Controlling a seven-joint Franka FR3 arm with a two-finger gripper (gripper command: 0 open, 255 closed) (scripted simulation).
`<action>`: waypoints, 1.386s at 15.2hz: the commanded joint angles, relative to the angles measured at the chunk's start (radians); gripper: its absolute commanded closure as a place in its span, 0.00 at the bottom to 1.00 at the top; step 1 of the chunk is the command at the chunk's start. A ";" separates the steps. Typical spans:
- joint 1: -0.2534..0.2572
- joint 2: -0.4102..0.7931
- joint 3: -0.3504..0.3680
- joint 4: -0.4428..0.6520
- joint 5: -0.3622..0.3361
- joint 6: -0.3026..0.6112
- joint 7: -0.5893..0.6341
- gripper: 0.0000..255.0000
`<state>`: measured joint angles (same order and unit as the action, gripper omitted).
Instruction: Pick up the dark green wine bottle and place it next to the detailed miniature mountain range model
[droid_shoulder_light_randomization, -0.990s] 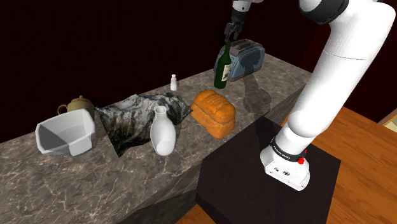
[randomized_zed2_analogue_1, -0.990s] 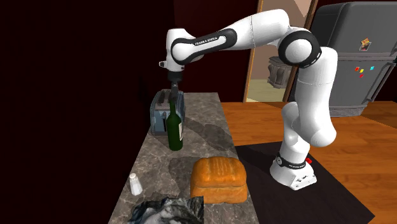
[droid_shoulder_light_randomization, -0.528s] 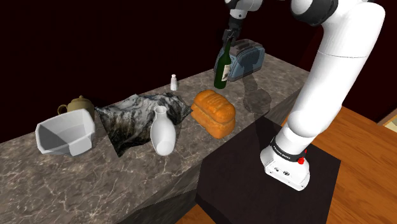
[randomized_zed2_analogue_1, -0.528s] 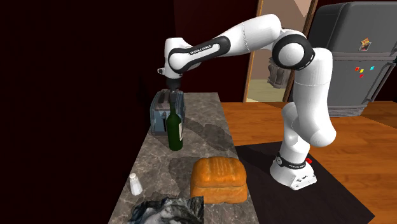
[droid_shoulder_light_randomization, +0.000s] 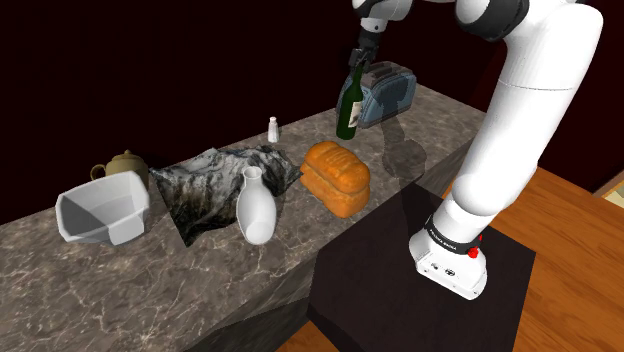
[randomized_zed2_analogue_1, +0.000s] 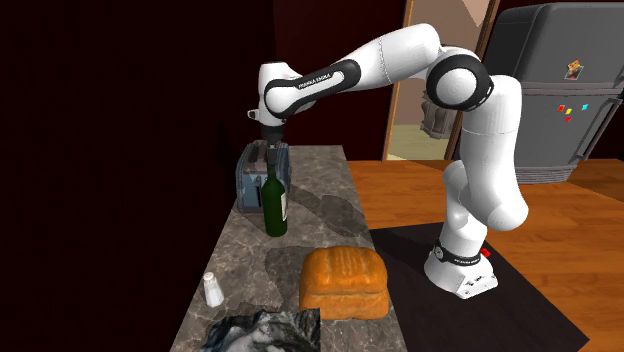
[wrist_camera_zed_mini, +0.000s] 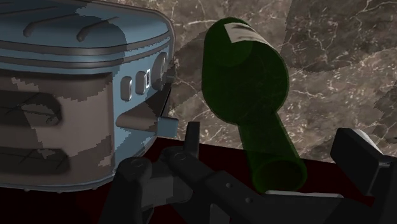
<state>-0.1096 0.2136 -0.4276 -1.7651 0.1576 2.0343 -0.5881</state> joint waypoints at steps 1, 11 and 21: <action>0.000 0.000 0.000 0.000 0.000 0.000 0.000 0.00; 0.000 0.000 0.000 0.000 0.000 0.000 0.000 1.00; -0.001 -0.021 -0.005 0.108 -0.016 -0.127 0.016 1.00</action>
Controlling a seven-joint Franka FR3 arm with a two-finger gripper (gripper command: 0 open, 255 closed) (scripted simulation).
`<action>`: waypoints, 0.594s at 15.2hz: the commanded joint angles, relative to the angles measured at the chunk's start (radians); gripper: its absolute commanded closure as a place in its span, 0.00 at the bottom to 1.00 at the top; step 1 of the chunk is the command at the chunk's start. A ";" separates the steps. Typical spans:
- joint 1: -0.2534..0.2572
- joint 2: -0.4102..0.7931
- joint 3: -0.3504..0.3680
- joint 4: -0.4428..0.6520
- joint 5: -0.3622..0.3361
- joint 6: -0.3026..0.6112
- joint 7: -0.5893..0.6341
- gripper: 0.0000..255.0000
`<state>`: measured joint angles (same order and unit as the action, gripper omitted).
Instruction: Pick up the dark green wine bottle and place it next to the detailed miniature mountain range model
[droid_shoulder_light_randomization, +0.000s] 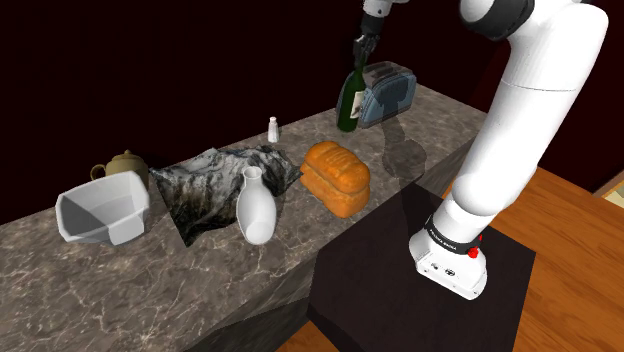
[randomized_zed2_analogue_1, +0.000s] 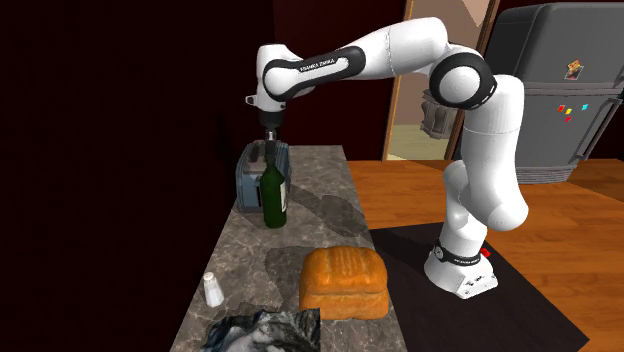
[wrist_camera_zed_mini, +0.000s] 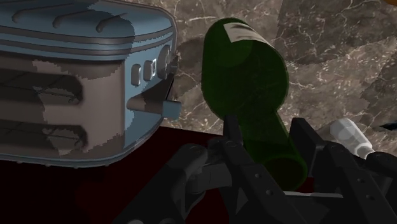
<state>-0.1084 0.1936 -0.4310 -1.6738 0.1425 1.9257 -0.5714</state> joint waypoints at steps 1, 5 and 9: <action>-0.002 -0.002 -0.002 0.029 -0.002 -0.031 0.000 1.00; -0.005 -0.003 -0.003 0.082 -0.004 -0.084 0.004 1.00; -0.008 0.000 -0.005 0.140 -0.004 -0.139 0.007 1.00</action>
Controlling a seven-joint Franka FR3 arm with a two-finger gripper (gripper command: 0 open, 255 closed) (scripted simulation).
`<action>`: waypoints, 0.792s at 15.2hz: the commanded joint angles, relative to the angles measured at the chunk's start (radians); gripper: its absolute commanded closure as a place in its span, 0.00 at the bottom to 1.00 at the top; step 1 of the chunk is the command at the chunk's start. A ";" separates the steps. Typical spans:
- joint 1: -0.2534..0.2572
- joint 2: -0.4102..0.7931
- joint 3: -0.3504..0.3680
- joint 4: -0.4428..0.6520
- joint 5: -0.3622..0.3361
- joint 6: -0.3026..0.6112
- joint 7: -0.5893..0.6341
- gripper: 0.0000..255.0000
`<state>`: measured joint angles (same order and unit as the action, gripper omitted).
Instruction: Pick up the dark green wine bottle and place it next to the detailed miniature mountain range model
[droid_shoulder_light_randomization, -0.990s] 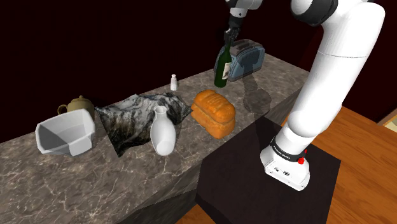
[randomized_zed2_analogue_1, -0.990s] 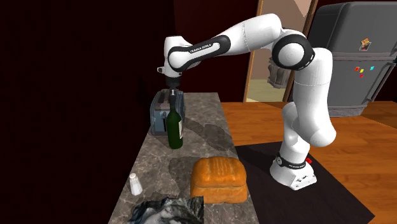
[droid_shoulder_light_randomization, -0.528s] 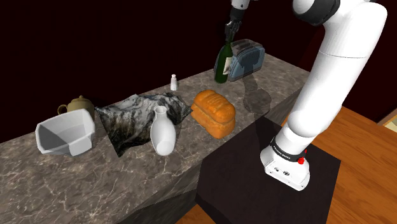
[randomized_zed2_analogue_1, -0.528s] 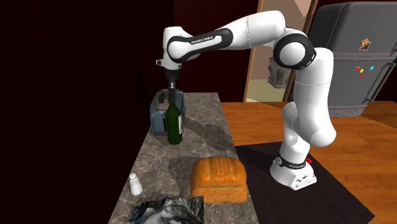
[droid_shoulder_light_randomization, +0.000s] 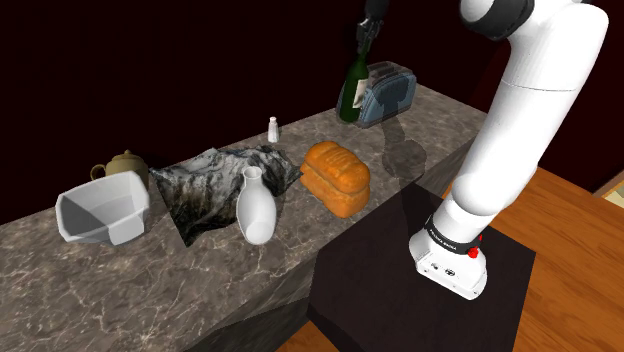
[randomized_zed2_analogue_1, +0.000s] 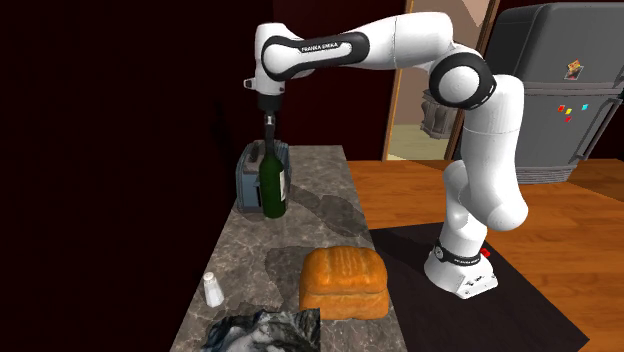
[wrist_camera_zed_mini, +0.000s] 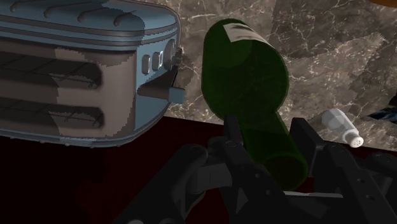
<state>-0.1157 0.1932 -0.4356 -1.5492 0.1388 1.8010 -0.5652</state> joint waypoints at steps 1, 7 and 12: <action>-0.002 0.002 -0.001 0.031 0.000 -0.028 0.002 1.00; -0.011 0.018 -0.003 0.132 0.006 -0.115 0.003 1.00; -0.022 0.040 -0.005 0.230 0.016 -0.193 0.003 1.00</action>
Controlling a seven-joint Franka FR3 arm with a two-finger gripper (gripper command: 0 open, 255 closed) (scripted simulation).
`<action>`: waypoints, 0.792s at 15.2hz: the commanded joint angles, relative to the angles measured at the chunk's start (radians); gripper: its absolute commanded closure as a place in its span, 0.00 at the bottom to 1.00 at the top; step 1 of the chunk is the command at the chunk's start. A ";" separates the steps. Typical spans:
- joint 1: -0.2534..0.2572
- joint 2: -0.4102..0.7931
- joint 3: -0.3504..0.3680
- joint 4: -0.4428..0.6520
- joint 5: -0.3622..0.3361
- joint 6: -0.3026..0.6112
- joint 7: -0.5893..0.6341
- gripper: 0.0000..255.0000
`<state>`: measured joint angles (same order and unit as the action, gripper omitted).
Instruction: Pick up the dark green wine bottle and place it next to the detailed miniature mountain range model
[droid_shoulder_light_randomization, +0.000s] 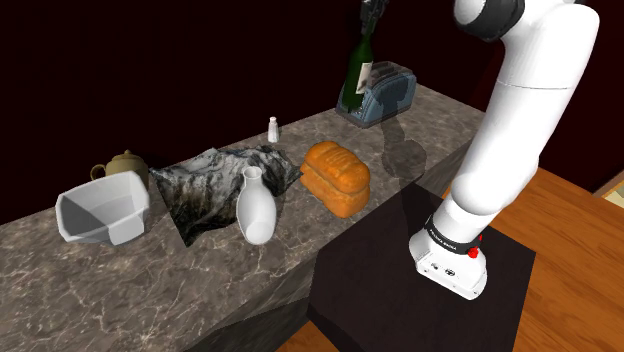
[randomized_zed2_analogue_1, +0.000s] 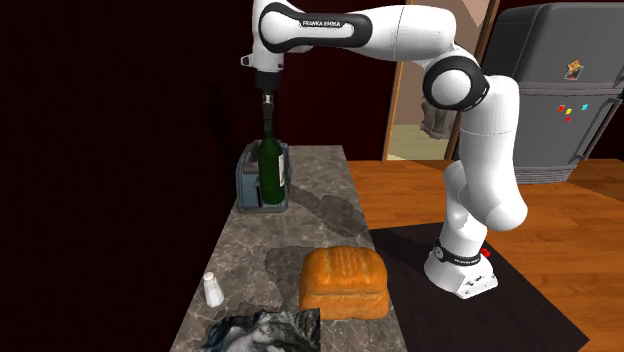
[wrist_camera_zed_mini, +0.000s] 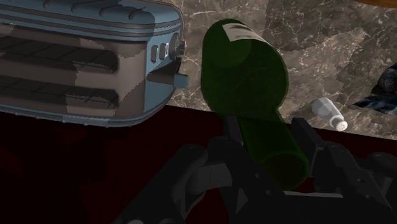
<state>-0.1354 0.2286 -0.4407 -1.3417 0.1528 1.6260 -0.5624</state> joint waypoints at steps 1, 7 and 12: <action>-0.005 0.011 -0.001 0.044 0.005 -0.034 0.000 1.00; 0.029 -0.023 0.011 0.052 -0.015 -0.069 0.048 1.00; 0.125 -0.142 0.059 -0.095 -0.079 -0.024 0.177 1.00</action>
<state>-0.0309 0.1104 -0.3933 -1.4123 0.0874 1.5976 -0.4179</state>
